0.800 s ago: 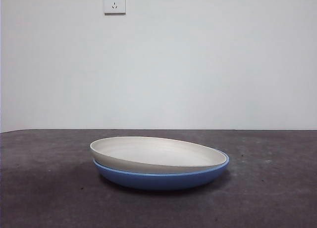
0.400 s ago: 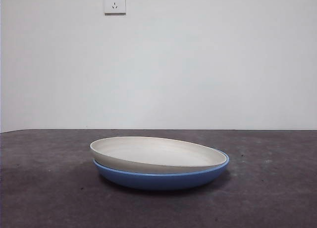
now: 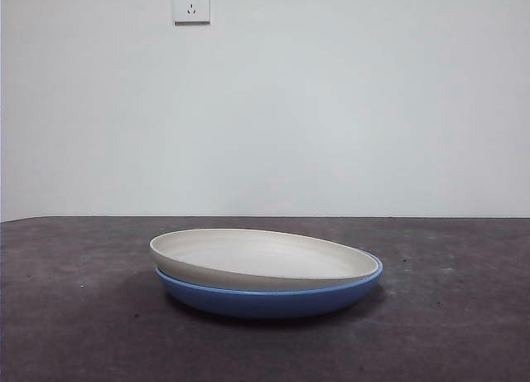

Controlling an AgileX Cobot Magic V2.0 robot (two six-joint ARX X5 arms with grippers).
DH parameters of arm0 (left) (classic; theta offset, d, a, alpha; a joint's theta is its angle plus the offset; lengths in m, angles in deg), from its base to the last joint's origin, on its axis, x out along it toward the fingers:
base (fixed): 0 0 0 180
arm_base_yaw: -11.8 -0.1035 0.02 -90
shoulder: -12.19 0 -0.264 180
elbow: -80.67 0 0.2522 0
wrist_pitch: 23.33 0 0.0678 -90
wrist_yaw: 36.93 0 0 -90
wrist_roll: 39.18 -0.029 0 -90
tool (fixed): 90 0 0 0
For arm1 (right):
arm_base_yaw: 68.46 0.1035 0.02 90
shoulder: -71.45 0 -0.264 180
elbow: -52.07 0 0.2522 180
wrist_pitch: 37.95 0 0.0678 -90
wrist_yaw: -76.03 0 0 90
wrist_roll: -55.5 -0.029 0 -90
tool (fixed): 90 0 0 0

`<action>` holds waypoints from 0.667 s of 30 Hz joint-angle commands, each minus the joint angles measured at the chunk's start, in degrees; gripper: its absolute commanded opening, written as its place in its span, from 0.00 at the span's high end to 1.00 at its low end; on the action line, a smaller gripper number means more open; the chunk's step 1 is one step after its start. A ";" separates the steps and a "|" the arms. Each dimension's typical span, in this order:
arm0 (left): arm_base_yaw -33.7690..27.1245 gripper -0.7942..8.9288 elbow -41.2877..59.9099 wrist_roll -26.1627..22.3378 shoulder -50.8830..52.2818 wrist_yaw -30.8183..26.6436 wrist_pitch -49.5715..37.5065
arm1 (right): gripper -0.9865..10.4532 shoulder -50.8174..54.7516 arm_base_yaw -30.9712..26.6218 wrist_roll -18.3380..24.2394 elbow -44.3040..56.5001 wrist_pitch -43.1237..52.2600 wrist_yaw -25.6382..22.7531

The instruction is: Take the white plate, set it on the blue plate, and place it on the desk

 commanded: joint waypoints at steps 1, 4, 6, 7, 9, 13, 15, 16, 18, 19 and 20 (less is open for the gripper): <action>-0.09 0.91 1.09 0.76 1.05 -3.48 -1.46 | 0.90 -0.15 0.37 0.31 -1.03 -2.45 0.02; -0.09 0.91 2.32 0.74 1.75 -7.93 -1.68 | 0.90 -0.15 0.37 0.31 -1.03 -2.45 0.02; -0.09 0.91 3.21 0.74 2.25 -9.68 -1.97 | 0.90 -0.15 0.37 0.31 -1.03 -2.45 0.00; -0.07 0.91 3.74 0.74 2.62 -10.14 -1.99 | 0.90 -0.15 0.37 0.28 -1.03 -2.45 0.00; -0.04 0.91 4.76 0.72 3.26 -10.14 -1.95 | 0.90 -0.15 0.37 0.31 -1.03 -2.45 0.00; -0.02 0.91 6.08 0.68 3.21 -10.14 -5.40 | 0.90 -0.15 0.37 0.31 -1.03 -2.43 0.00; -0.02 0.91 6.43 0.68 3.21 -10.14 -6.08 | 0.90 -0.15 0.37 0.31 -1.03 -2.43 0.00; -0.02 0.91 6.43 0.68 3.23 -10.14 -6.10 | 0.90 -0.15 0.37 0.31 -1.03 -2.45 0.00; -0.02 0.91 6.43 0.68 3.23 -10.12 -6.14 | 0.90 -0.15 0.37 0.31 -1.03 -2.45 0.00; 0.00 0.91 6.43 0.68 3.23 -10.12 -6.14 | 0.90 -0.15 0.37 0.28 -1.03 -2.43 0.02; 0.00 0.91 6.43 0.68 3.21 -10.12 -6.14 | 0.90 -0.15 0.37 0.31 -1.03 -2.45 0.00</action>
